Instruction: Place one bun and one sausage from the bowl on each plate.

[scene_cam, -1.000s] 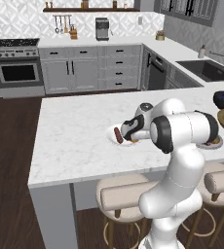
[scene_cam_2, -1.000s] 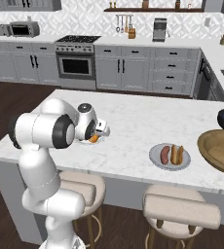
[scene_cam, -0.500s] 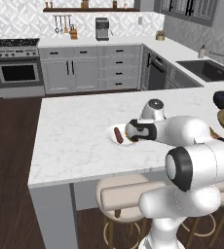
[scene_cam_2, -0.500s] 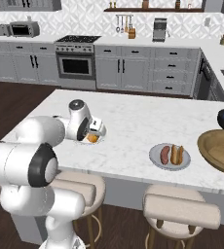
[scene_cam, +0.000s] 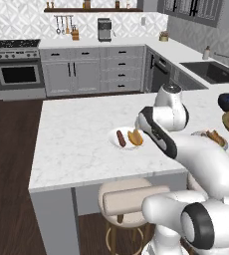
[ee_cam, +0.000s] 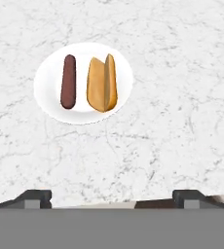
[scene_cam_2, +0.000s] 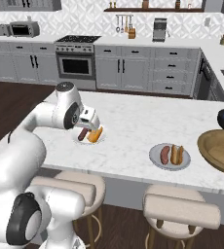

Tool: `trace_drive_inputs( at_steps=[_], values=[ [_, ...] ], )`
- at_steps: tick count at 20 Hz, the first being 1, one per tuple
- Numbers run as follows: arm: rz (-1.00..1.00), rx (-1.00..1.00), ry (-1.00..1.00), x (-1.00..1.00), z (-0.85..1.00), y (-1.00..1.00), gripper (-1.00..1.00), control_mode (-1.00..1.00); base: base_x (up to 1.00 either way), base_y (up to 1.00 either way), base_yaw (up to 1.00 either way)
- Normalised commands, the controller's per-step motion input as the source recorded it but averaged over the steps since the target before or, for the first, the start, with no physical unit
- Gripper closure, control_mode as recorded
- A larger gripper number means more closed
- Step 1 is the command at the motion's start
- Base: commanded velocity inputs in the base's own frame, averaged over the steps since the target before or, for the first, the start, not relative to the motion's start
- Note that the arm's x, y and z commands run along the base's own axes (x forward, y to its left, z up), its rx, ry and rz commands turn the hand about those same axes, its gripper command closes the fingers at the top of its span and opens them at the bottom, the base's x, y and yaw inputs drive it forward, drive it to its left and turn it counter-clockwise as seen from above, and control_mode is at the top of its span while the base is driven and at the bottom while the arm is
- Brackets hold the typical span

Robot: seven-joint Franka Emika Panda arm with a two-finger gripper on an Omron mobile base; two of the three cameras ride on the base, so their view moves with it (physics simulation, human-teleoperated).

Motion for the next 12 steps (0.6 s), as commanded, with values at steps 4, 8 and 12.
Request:
trace_drive_inputs(
  at_steps=[4,8,12],
  values=[
    [0.00,-0.02,0.01,-1.00,0.23,0.07,-1.00,-1.00,0.00,0.00,0.00],
    [0.00,0.00,0.00,-1.00,0.31,0.00,-1.00,-1.00,0.00,0.00,0.00],
    [0.00,0.00,0.00,-1.00,0.63,-0.08,-1.00,-1.00,0.00,0.00,0.00]
  ],
)
